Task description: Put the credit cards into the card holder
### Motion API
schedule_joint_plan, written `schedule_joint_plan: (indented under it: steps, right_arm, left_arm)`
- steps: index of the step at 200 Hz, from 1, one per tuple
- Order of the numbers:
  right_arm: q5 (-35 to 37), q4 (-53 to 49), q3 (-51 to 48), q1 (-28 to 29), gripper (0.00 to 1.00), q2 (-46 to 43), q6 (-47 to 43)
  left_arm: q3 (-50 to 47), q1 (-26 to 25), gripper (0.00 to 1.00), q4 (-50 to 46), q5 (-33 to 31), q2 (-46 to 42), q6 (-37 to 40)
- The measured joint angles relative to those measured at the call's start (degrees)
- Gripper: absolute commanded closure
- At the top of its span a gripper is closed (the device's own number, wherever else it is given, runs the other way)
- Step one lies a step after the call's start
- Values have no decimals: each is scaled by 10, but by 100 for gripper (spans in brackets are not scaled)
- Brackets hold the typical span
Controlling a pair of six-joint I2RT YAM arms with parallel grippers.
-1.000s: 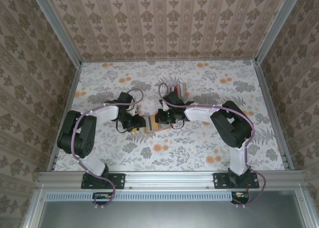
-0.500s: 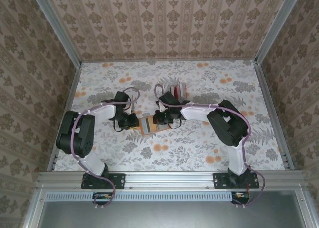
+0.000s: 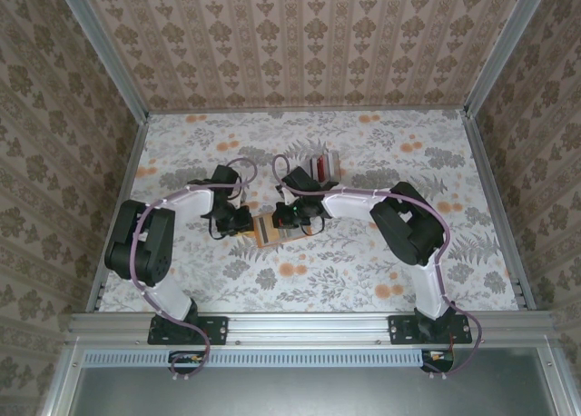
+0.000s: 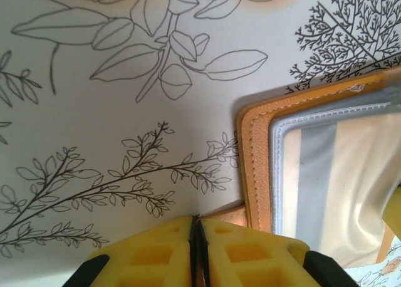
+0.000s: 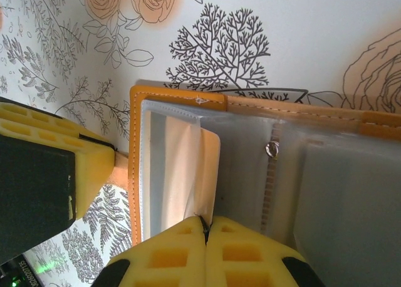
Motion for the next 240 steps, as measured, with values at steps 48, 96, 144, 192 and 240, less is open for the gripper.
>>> schedule_joint_plan:
  steps: [48,96,144,192,240]
  right_arm:
    - [17,-28,1,2,73,-7,-12]
    - [63,-98,-8,-6,69,-67,-40]
    - [80,-115,-47,-20,70,-128,-49]
    - [79,-120,-115,-21,74,-157,-47]
    - [79,-120,-151,-21,75,-160,-38]
  left_arm:
    - [0,-2,82,0,0,0,0]
    - [0,-9,78,4,-1,-3,0]
    - [20,-23,61,-9,5,-27,-3]
    - [104,-20,59,-39,-4,-61,3]
    - [143,-13,71,-32,4,-4,22]
